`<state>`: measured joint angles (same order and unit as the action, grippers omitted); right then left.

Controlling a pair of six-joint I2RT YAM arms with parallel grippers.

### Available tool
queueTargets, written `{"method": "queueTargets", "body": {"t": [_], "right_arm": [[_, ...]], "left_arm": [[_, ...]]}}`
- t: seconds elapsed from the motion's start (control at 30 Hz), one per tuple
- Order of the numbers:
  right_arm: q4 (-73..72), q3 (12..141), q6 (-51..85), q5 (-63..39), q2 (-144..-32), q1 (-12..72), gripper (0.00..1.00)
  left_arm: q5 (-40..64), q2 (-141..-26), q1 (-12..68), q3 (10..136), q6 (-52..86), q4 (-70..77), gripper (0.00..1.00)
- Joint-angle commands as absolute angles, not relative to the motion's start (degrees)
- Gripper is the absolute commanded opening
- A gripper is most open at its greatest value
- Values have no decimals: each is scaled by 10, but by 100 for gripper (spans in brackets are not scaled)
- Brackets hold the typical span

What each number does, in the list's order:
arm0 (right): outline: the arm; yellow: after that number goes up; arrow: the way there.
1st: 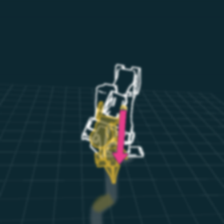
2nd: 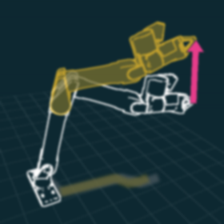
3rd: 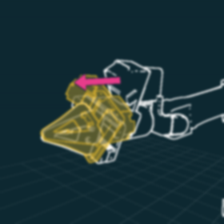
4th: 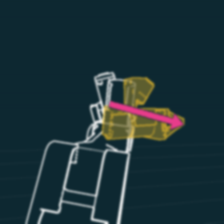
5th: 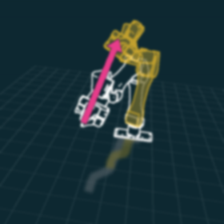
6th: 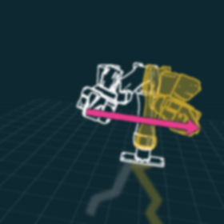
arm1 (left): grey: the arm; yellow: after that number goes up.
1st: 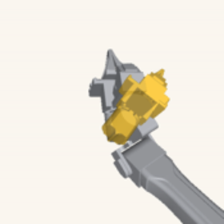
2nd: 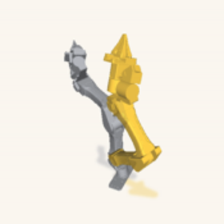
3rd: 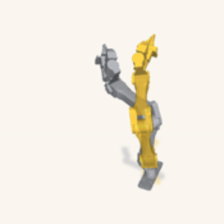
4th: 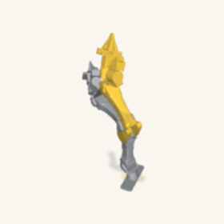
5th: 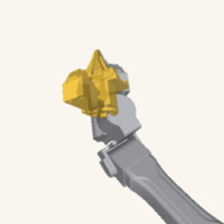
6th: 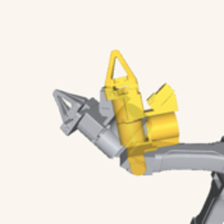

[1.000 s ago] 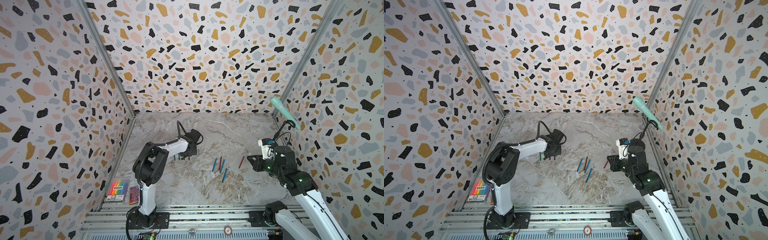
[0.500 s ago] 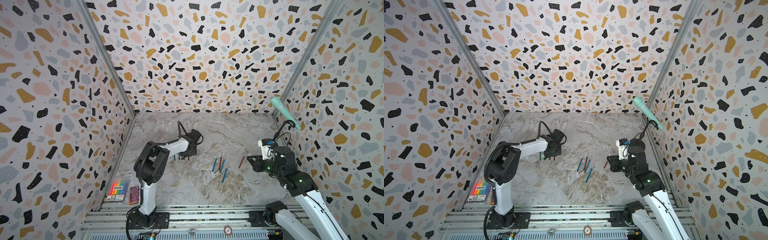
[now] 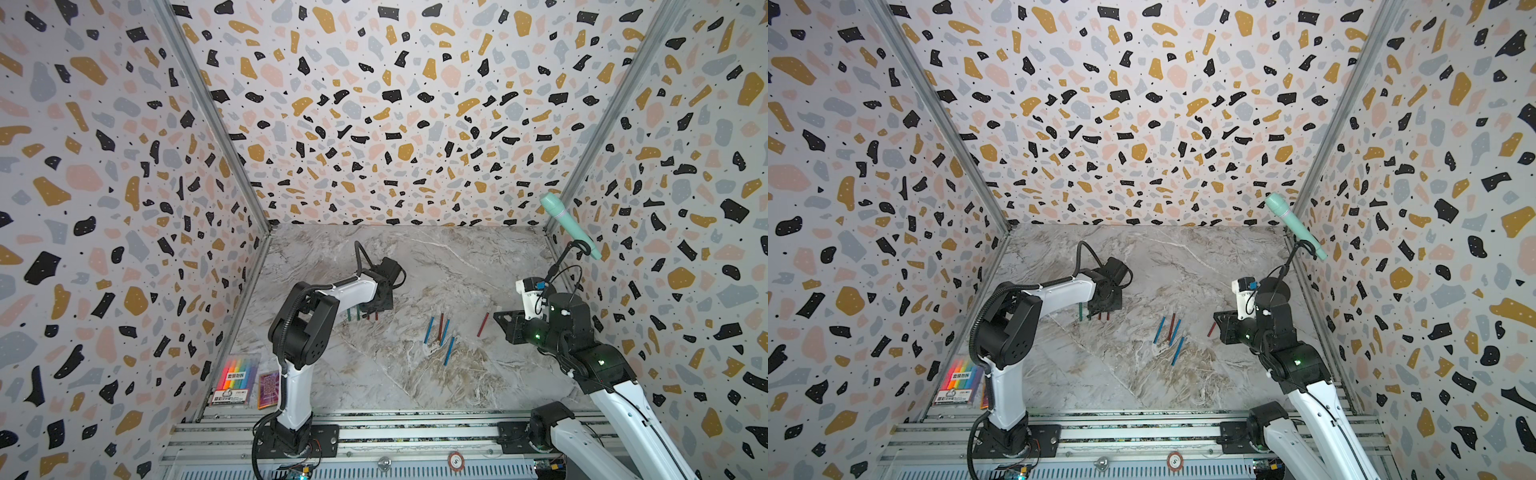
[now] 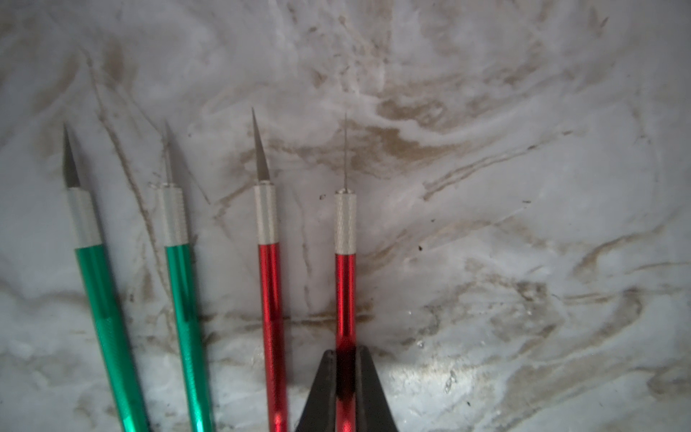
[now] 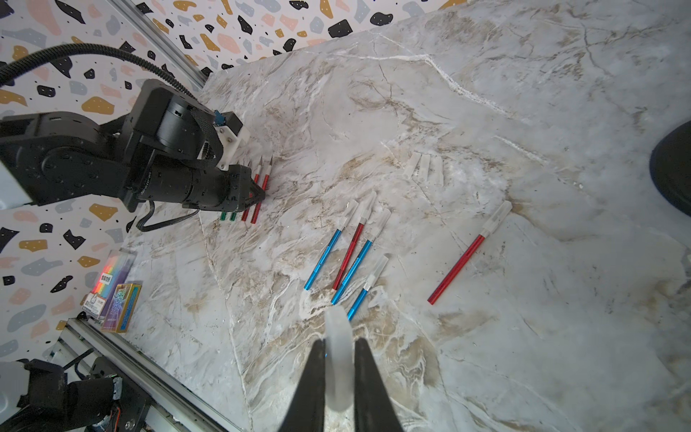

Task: Remove protective caps from carving knives
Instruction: Place the carving knife at the center of the board.

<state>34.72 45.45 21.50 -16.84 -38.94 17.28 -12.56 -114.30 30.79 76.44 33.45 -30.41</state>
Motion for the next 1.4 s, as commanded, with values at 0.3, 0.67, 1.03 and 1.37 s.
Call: {"method": "queueTargets", "body": {"t": [0.3,0.67,1.03,1.37], "right_arm": [[342,451,212,-163,-381,177,0],[342,452,213,-162,-380,177,0],[341,451,212,-162,-381,177,0],[340,450,213,-161,-385,177,0]], "left_arm": [[-124,-1160,302,773,323,-327,15],[-121,-1151,302,781,316,-330,28],[-122,-1135,302,810,309,-349,35],[-77,-1092,302,881,313,-385,42]]}}
